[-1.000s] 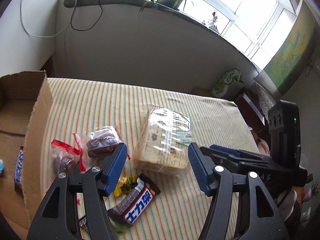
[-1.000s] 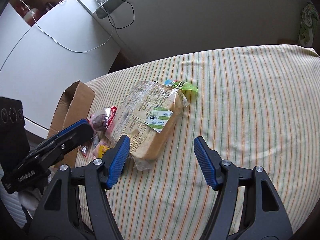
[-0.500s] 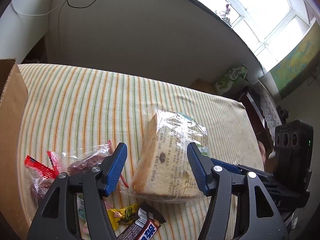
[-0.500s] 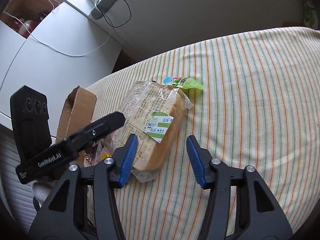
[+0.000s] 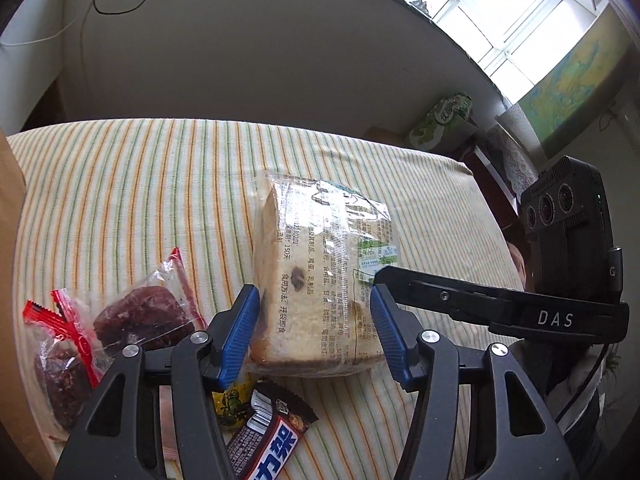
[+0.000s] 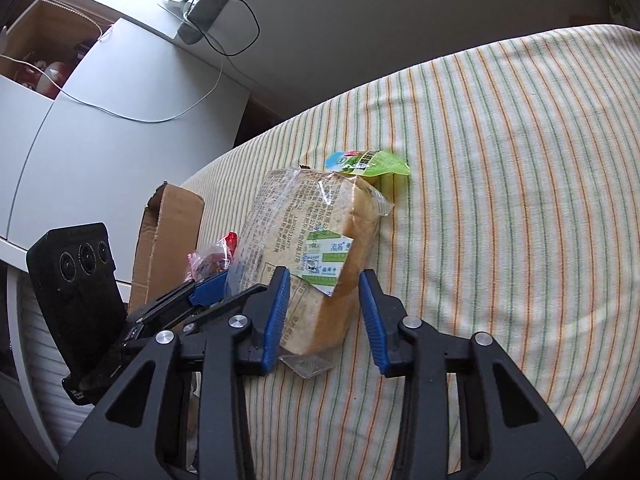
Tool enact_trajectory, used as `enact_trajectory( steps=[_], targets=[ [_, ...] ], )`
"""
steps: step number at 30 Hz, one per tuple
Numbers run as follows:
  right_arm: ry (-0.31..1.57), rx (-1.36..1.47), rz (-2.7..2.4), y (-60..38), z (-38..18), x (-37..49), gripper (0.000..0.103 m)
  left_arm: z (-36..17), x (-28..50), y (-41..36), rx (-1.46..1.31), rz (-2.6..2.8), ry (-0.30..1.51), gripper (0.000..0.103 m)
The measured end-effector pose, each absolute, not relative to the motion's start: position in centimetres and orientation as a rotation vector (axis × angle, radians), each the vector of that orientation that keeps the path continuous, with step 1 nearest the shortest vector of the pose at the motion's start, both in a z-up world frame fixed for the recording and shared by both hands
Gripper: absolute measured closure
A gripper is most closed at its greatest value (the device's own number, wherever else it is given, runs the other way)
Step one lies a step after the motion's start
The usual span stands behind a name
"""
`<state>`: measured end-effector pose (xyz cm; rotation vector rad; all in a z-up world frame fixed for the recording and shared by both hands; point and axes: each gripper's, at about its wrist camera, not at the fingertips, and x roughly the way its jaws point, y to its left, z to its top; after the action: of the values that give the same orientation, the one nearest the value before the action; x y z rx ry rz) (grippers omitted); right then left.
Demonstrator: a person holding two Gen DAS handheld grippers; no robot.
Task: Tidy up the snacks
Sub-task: 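Grasp the wrapped bread loaf with the left tool, then carry the bread loaf into the cardboard box and open the left tool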
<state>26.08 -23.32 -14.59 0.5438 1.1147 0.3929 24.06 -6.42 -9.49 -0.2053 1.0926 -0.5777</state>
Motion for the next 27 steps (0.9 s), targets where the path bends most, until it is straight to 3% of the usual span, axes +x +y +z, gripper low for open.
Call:
enact_trajectory(
  steps=[13, 27],
  targets=[
    [1.078, 0.4, 0.359, -21.8, -11.5, 23.9, 0.067, -7.9, 20.6, -8.0, -0.124, -0.57, 1.022, 0.048],
    [0.99, 0.315, 0.41, -18.0, -6.1, 20.4, 0.067, -3.4, 16.2, -3.2, -0.163, -0.553, 0.907, 0.048]
  ],
)
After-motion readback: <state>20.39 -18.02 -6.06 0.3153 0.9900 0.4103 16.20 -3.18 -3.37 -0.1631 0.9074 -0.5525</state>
